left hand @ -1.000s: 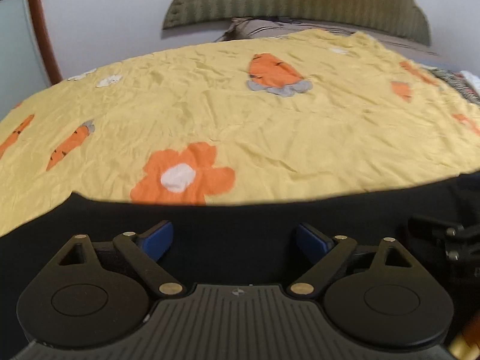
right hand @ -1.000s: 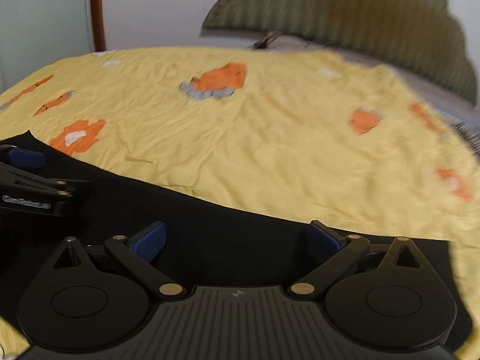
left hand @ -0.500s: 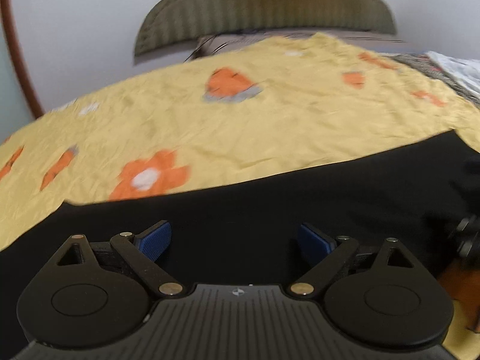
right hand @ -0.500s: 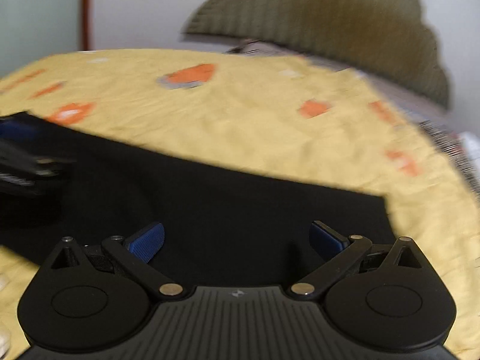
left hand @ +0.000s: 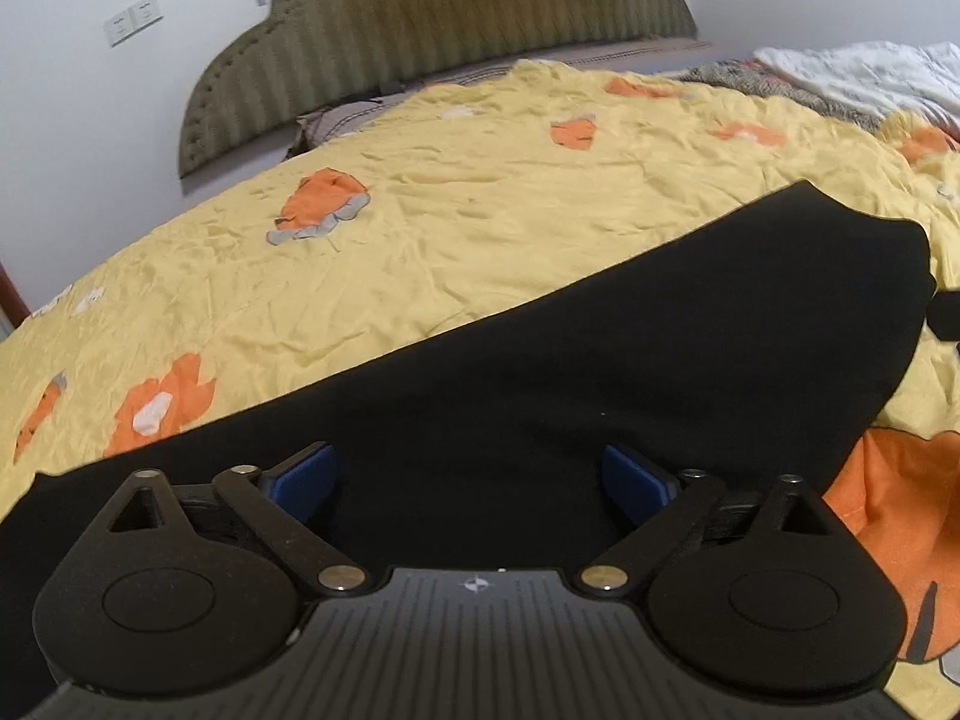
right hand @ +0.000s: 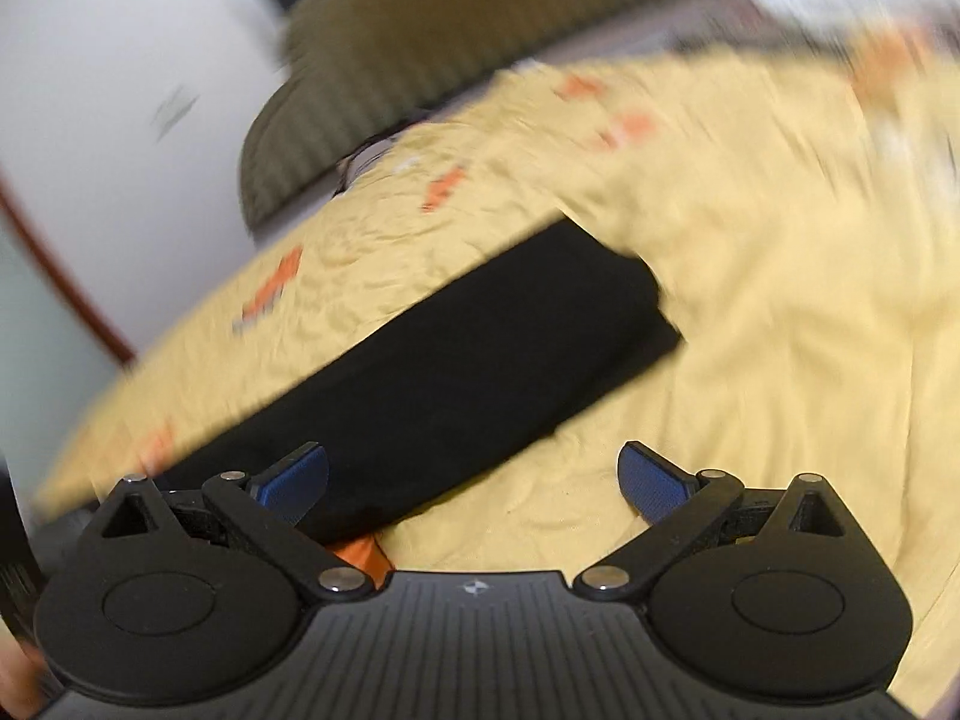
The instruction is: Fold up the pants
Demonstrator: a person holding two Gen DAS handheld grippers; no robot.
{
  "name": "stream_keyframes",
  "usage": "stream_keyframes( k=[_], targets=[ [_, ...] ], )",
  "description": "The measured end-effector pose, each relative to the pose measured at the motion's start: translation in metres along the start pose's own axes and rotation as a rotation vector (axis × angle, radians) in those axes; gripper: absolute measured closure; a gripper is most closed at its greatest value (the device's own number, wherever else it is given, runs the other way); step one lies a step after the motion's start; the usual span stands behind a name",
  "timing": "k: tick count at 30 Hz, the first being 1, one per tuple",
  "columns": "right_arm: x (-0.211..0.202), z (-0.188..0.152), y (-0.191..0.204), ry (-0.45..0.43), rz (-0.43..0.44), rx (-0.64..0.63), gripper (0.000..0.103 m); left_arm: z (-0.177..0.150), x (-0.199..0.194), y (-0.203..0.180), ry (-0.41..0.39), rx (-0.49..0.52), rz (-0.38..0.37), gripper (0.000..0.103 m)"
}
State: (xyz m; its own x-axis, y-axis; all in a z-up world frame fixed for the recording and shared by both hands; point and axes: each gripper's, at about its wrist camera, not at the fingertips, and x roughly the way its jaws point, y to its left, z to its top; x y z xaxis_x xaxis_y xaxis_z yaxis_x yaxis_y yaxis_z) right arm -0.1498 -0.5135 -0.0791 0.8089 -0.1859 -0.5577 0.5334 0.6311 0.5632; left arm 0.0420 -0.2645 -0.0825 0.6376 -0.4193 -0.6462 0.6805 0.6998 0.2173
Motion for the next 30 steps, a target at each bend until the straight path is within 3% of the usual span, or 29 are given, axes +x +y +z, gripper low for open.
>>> stream_keyframes(
  k=[6,9,11,13,16,19,22,23,25,26,27,29,30],
  targets=[
    [0.013,0.014,-0.029,-0.096,0.124,0.221,0.000,-0.003,0.004,0.014,0.025,-0.091,-0.036,0.000],
    [0.008,0.034,-0.045,-0.137,0.157,0.366,0.000,-0.006,0.002,0.010,-0.001,-0.075,-0.025,0.000],
    [-0.015,0.043,-0.058,-0.296,0.190,0.447,0.000,-0.008,-0.001,0.006,-0.031,-0.045,-0.008,0.001],
    [-0.032,0.051,-0.059,-0.362,0.166,0.419,0.000,-0.010,-0.002,0.003,-0.054,-0.030,0.004,0.001],
    [-0.026,0.055,-0.061,-0.239,0.164,0.401,0.000,-0.012,-0.002,0.003,-0.067,-0.049,0.003,0.001],
    [-0.007,0.039,-0.063,-0.135,0.256,0.439,0.000,-0.013,0.000,0.007,-0.063,-0.070,-0.013,0.001],
    [0.006,0.031,-0.057,-0.093,0.145,0.437,0.000,-0.014,0.000,0.010,-0.062,-0.087,-0.025,0.001],
    [0.008,0.032,-0.056,-0.106,0.199,0.443,0.000,-0.015,0.000,0.010,-0.063,-0.090,-0.028,0.001],
    [-0.003,0.029,-0.059,-0.214,0.391,0.503,0.000,-0.016,0.001,0.012,-0.062,-0.098,-0.034,0.001],
    [-0.014,0.031,-0.060,-0.262,0.375,0.503,0.000,-0.016,0.001,0.013,-0.062,-0.102,-0.036,0.001],
    [-0.024,0.035,-0.055,-0.290,0.279,0.462,0.000,-0.016,0.002,0.013,-0.061,-0.105,-0.038,0.001],
    [-0.028,0.038,-0.048,-0.252,0.133,0.395,0.000,-0.016,0.002,0.014,-0.061,-0.111,-0.041,0.001],
    [-0.025,0.034,-0.048,-0.201,0.133,0.390,0.000,-0.016,0.002,0.014,-0.061,-0.112,-0.043,0.001]
  ],
)
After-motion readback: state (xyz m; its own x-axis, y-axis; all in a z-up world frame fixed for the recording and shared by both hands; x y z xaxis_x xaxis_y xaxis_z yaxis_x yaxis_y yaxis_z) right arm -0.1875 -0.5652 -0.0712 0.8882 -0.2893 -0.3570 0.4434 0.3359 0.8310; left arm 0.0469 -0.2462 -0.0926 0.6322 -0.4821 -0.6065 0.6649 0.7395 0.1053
